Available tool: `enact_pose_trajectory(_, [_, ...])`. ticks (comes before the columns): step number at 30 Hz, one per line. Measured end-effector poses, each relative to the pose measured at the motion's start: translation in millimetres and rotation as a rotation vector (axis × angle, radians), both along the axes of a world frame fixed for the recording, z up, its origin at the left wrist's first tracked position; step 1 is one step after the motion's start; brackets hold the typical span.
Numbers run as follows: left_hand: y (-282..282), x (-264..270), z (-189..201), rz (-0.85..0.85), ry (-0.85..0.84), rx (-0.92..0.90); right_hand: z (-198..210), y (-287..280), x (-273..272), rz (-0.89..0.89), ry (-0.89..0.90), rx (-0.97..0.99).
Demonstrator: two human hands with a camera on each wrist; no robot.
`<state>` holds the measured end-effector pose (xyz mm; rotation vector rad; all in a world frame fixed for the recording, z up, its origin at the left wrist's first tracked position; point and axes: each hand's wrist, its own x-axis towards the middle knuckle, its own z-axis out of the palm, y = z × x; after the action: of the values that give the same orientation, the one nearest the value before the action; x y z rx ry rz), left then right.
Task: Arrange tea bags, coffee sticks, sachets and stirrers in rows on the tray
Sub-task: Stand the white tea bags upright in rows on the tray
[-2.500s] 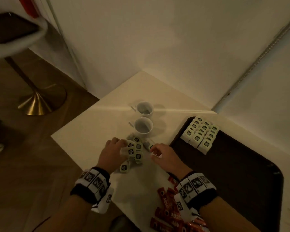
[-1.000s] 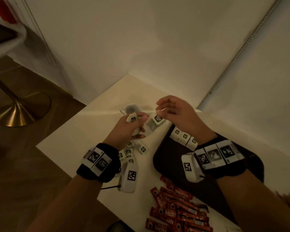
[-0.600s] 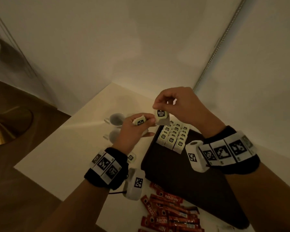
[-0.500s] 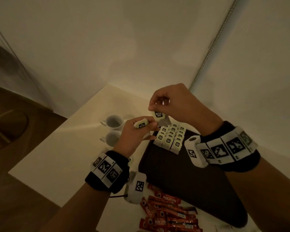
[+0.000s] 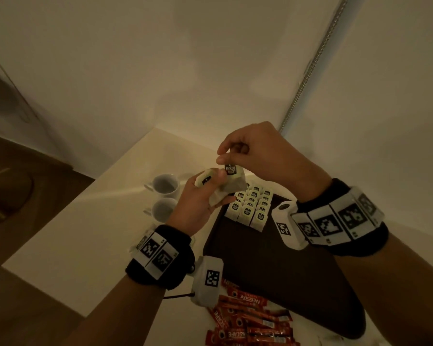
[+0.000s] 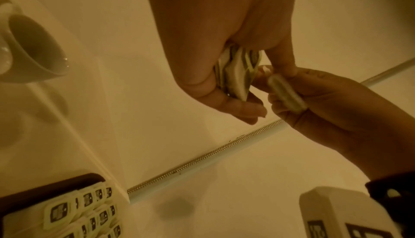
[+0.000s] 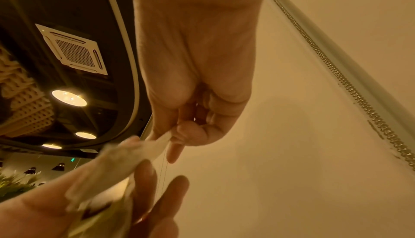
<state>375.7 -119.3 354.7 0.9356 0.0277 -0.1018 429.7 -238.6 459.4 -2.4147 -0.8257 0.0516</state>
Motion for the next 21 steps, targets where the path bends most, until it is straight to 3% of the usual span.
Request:
enact_pose_trajectory(6, [-0.8,3.3,2.9,0.065,-0.009,0.0,-3.5,-0.6,-2.0,0.015,-0.049,-0.064])
enact_pose_trajectory(13, [0.6,0.4,2.8,0.035,-0.08,0.077,-7.2,-7.5,-2.8,-0.056,-0.069,0.107])
enact_pose_trajectory(21, [-9.2,-2.3,4.4,-0.008,-0.034,-0.019,-3.2,-7.3,-3.2,-0.086,-0.042,0.151])
